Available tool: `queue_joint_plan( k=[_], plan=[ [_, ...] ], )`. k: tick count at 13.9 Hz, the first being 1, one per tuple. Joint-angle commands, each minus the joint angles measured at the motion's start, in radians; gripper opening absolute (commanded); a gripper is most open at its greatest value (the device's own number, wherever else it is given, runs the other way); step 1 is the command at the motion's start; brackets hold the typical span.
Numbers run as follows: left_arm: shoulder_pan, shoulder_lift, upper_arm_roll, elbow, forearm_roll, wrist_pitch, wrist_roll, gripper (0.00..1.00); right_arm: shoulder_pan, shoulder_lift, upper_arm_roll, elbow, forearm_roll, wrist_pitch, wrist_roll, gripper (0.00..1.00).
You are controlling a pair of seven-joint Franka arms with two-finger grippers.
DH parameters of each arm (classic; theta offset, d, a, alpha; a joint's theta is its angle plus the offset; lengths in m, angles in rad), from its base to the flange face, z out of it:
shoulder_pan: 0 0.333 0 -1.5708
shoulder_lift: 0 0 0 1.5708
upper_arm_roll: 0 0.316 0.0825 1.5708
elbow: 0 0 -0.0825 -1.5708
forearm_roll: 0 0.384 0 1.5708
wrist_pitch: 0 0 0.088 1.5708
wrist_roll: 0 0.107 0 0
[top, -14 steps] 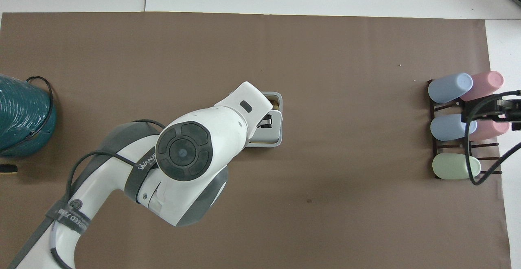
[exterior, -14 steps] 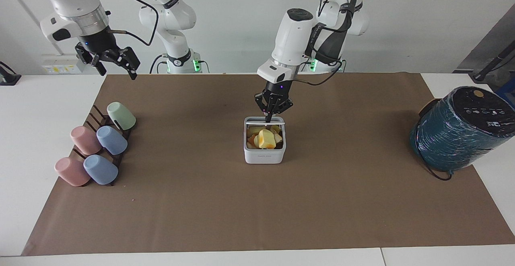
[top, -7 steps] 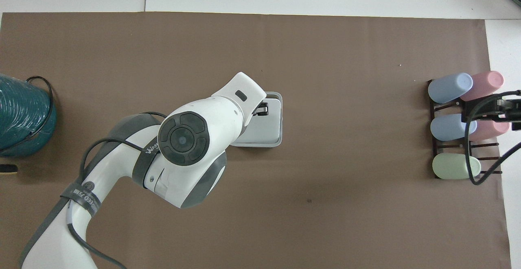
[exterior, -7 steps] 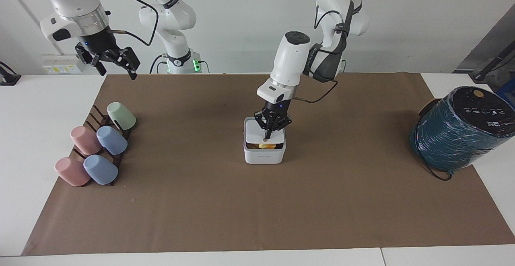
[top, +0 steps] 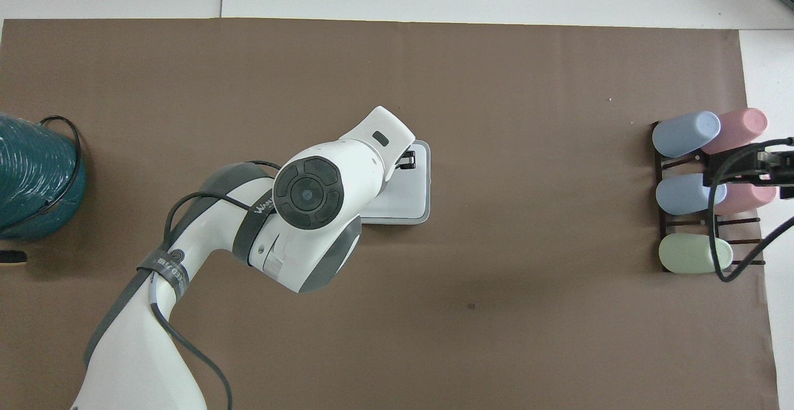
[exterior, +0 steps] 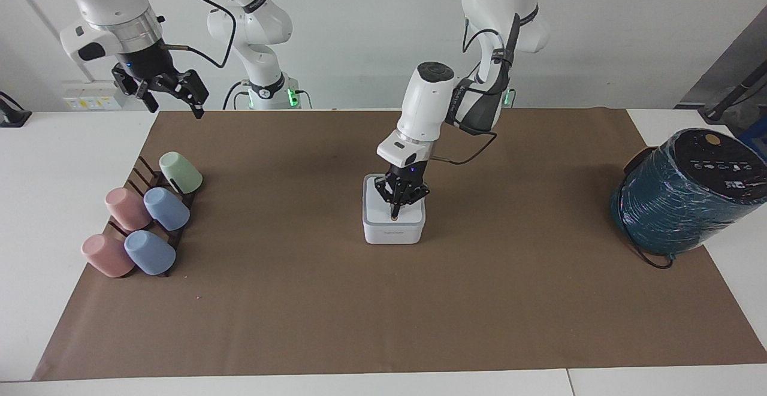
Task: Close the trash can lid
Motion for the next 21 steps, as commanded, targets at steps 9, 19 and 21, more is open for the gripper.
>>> queue_joint_plan(
  k=[9, 19, 21],
  plan=[
    [0.03, -0.143, 0.003, 0.006, 0.011, -0.385, 0.017, 0.0, -0.006, -0.027, 0.005, -0.03, 0.002, 0.002, -0.02, 1.0],
    [0.289, -0.323, 0.0, -0.115, 0.011, -0.559, 0.411, 1.0, -0.006, -0.027, 0.005, -0.03, 0.002, 0.002, -0.021, 1.0],
    [0.366, -0.343, 0.0, -0.106, 0.011, -0.555, 0.5, 1.0, -0.006, -0.027, 0.005, -0.03, 0.002, 0.002, -0.021, 1.0]
  ],
)
